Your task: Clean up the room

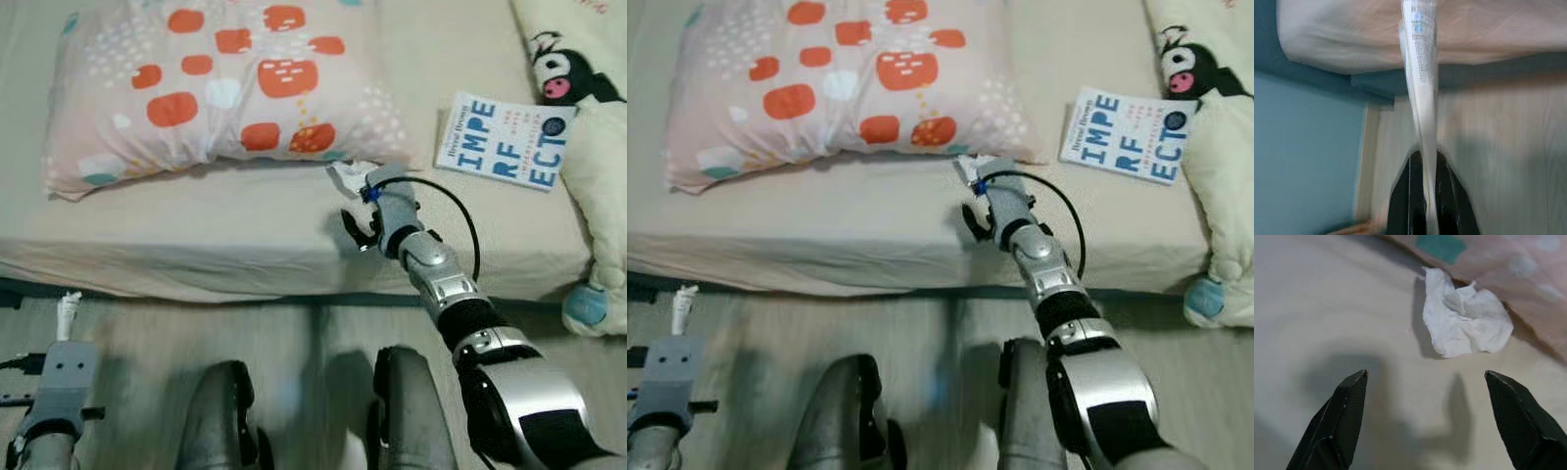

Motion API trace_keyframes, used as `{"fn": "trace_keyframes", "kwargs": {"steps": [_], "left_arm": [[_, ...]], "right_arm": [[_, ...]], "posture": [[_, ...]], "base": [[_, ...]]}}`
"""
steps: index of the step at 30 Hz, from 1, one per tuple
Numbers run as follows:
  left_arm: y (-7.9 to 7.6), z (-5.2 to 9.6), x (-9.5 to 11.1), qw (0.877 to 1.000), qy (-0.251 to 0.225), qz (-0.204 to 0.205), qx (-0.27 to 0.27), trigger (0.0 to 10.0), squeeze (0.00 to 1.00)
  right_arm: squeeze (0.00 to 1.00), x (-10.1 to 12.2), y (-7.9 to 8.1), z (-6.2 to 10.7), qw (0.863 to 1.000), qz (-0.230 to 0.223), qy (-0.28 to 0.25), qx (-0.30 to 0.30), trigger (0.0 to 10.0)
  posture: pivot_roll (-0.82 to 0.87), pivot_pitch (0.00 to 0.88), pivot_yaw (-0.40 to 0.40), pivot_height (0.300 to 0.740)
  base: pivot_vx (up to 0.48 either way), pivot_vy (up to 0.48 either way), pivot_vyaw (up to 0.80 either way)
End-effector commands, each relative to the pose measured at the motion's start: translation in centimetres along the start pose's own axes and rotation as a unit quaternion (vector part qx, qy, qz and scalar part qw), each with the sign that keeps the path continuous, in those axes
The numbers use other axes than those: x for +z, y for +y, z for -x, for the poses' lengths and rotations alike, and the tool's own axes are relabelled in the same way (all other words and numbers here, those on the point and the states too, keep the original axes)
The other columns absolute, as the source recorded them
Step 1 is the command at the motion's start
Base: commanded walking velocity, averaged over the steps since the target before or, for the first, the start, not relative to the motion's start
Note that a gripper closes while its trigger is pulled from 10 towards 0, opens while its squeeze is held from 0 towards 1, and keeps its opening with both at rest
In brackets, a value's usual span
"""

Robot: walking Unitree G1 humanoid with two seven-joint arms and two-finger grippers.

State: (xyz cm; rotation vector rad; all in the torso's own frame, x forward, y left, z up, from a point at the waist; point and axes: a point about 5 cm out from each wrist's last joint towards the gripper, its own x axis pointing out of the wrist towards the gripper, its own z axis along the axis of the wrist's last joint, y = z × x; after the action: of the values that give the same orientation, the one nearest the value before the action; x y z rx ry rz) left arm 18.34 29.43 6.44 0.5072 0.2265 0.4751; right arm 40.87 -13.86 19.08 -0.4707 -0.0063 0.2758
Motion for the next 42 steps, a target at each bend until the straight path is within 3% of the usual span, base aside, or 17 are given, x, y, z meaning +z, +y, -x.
{"fn": "trace_keyframes", "kwargs": {"steps": [1, 2, 4, 5, 6, 9, 13, 16, 20, 22, 23, 24, 25, 32, 34, 37, 42], "left_arm": [[0.9, 1.3, -1.3, 0.999, 0.035, -0.017, -0.001, 0.0, 0.00], [0.9, 1.3, -1.3, 0.999, 0.035, -0.017, -0.001, 0.0, 0.00], [2.2, 2.7, -1.2, 0.999, 0.040, -0.029, 0.000, 0.0, 0.00], [2.2, 2.7, -1.2, 0.999, 0.040, -0.029, 0.000, 0.0, 0.00], [2.7, 3.3, -1.2, 0.998, 0.045, -0.035, 0.000, 0.0, 0.00], [3.1, 3.8, -1.1, 0.998, 0.050, -0.038, -0.001, 0.0, 0.00], [4.4, 5.5, -0.2, 0.997, 0.059, -0.048, -0.003, 0.0, 0.00], [4.5, 5.9, 0.1, 0.997, 0.059, -0.050, -0.006, 0.0, 0.00], [5.2, 7.3, 0.8, 0.996, 0.073, -0.059, -0.013, 0.0, 0.00], [5.2, 7.3, 0.8, 0.996, 0.073, -0.059, -0.013, 0.0, 0.00], [5.5, 7.6, 1.0, 0.995, 0.076, -0.060, -0.012, 0.0, 0.00], [5.5, 7.6, 1.0, 0.995, 0.076, -0.060, -0.012, 0.0, 0.00], [5.7, 7.7, 1.2, 0.995, 0.077, -0.062, -0.011, 0.0, 0.00], [5.8, 7.9, 1.6, 0.994, 0.087, -0.065, -0.011, 0.0, 0.00], [5.8, 7.9, 1.6, 0.994, 0.087, -0.065, -0.011, 0.0, 0.00], [5.5, 8.0, 1.6, 0.994, 0.090, -0.063, -0.012, 0.0, 0.00], [5.1, 7.7, 1.5, 0.994, 0.092, -0.058, -0.015, 0.0, 0.00]], "right_arm": [[0.00, -0.1, 0.0, 0.0, 0.999, 0.045, 0.001, -0.005, 10.0], [0.00, -0.1, 0.0, 0.0, 0.999, 0.045, 0.001, -0.005, 10.0], [0.00, 0.7, -0.3, -0.3, 0.994, 0.108, -0.004, -0.020, 10.0], [0.00, 0.7, -0.3, -0.3, 0.994, 0.108, -0.004, -0.020, 10.0], [0.00, 0.9, -0.5, -0.4, 0.990, 0.141, -0.003, -0.032, 10.0], [0.00, 1.1, -0.8, -0.4, 0.985, 0.168, -0.002, -0.044, 10.0], [0.00, 1.5, -1.7, -0.4, 0.970, 0.234, -0.005, -0.063, 10.0], [0.00, 1.5, -1.8, -0.4, 0.966, 0.251, -0.003, -0.066, 10.0], [0.00, 1.0, -2.4, -0.2, 0.950, 0.301, 0.004, -0.085, 10.0], [0.00, 1.0, -2.4, -0.2, 0.950, 0.301, 0.004, -0.085, 10.0], [0.00, 1.0, -2.6, -0.1, 0.946, 0.311, 0.003, -0.090, 3.4], [0.00, 1.0, -2.6, -0.1, 0.946, 0.311, 0.003, -0.090, 3.4], [0.00, 1.0, -2.7, -0.1, 0.942, 0.321, 0.000, -0.096, 0.0], [0.00, 1.9, -4.1, 0.1, 0.915, 0.377, -0.014, -0.141, 0.0], [0.00, 1.9, -4.1, 0.1, 0.915, 0.377, -0.014, -0.141, 0.0], [0.00, 2.3, -4.9, 0.2, 0.904, 0.395, -0.020, -0.161, 0.0], [0.00, 3.5, -7.4, 0.7, 0.885, 0.417, -0.022, -0.207, 0.0]], "posture": [[0.27, 0.533, 0.033, 0.570], [0.27, 0.533, 0.033, 0.570], [0.29, 0.574, 0.033, 0.570], [0.29, 0.574, 0.033, 0.570], [0.29, 0.586, 0.029, 0.570], [0.30, 0.592, 0.028, 0.570], [0.33, 0.665, 0.032, 0.570], [0.33, 0.673, 0.032, 0.570], [0.36, 0.713, 0.031, 0.570], [0.36, 0.713, 0.031, 0.570], [0.37, 0.717, 0.032, 0.570], [0.37, 0.717, 0.032, 0.570], [0.37, 0.721, 0.031, 0.570], [0.36, 0.727, 0.015, 0.570], [0.36, 0.727, 0.015, 0.570], [0.36, 0.717, 0.010, 0.570], [0.33, 0.700, 0.004, 0.570]], "base": [[0.000, 0.000, 0.00], [0.000, 0.000, 0.00], [0.000, 0.000, 0.00], [0.000, 0.000, 0.00], [0.000, 0.000, 0.00], [0.000, 0.000, 0.00], [0.000, 0.000, 0.00], [0.000, 0.000, 0.00], [0.000, 0.000, 0.00], [0.000, 0.000, 0.00], [0.000, 0.000, 0.00], [0.000, 0.000, 0.00], [0.000, 0.000, 0.00], [0.000, 0.000, 0.00], [0.000, 0.000, 0.00], [0.000, 0.000, 0.00], [0.000, 0.000, 0.00]]}}
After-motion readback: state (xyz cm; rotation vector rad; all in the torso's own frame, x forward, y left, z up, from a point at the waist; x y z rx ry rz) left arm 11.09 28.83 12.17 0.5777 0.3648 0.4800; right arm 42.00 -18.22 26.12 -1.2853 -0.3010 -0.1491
